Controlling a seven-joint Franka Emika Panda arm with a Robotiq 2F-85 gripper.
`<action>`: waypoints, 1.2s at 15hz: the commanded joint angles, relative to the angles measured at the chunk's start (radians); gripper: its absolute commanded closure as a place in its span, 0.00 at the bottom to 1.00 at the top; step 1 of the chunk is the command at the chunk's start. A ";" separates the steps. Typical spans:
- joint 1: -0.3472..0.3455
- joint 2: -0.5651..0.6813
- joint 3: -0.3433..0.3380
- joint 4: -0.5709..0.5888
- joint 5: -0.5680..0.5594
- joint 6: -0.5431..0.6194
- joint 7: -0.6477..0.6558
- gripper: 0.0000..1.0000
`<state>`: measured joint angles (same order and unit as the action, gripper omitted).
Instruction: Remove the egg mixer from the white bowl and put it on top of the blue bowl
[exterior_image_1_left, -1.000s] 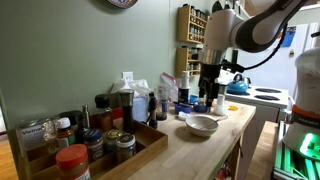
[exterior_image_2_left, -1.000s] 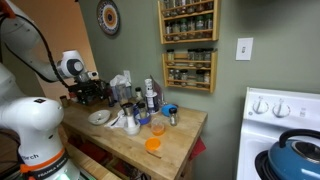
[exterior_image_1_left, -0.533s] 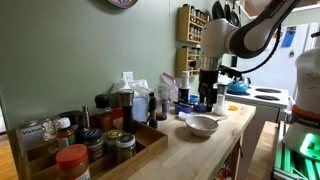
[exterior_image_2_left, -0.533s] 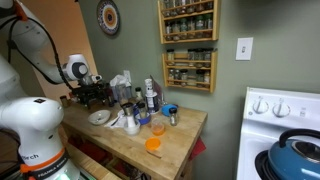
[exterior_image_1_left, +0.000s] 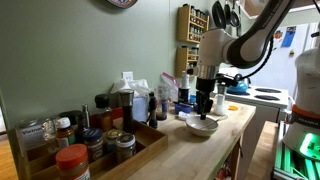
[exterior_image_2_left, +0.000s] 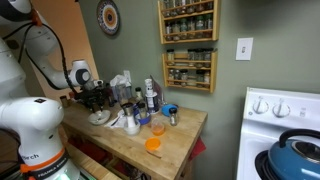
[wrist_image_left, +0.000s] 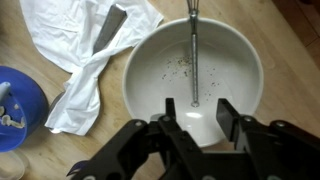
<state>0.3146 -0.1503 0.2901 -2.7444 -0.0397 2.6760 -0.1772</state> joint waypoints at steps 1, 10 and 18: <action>-0.036 0.060 -0.014 0.000 -0.075 0.027 0.032 0.50; -0.031 0.107 -0.017 -0.003 -0.034 -0.032 -0.018 0.47; -0.025 0.102 -0.010 -0.002 0.001 -0.039 -0.053 1.00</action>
<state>0.2763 -0.0285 0.2776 -2.7476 -0.0972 2.6618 -0.1784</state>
